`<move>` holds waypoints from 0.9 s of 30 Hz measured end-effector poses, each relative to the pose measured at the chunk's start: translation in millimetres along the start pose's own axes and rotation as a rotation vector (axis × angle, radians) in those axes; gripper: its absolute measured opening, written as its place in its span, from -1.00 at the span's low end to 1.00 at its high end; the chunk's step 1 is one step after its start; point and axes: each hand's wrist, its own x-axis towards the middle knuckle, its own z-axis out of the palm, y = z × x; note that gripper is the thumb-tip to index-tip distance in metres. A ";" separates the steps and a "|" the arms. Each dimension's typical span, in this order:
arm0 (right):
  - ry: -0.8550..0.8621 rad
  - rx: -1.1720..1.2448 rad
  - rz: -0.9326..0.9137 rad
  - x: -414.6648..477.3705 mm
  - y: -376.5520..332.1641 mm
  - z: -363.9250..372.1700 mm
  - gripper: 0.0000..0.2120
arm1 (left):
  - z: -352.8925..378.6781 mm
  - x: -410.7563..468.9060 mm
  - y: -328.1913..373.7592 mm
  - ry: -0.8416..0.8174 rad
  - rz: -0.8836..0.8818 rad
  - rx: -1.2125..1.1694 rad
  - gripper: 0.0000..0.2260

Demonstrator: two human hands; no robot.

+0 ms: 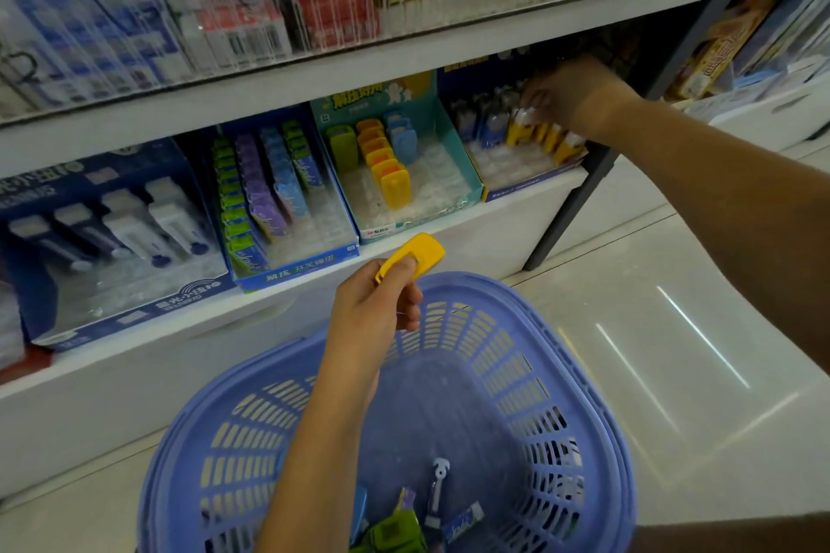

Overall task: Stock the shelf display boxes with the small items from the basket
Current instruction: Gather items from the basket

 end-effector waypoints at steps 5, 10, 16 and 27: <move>-0.065 -0.089 0.025 0.7 5.8 -3.6 -0.79 | 0.3 0.0 -0.8 -0.011 -0.020 -0.018 -0.79; -0.092 -0.179 -0.010 1.4 1.7 -6.4 -0.78 | -0.1 -2.0 0.0 -0.019 -0.015 -0.010 -0.79; -0.096 -0.317 -0.010 -4.9 -14.1 -6.3 -0.74 | 2.2 -7.7 7.1 -0.013 -0.033 -0.058 -0.77; 0.098 0.105 -0.469 -82.5 -88.7 -16.7 -0.46 | -13.3 -10.6 16.9 0.133 -0.010 -0.071 -0.84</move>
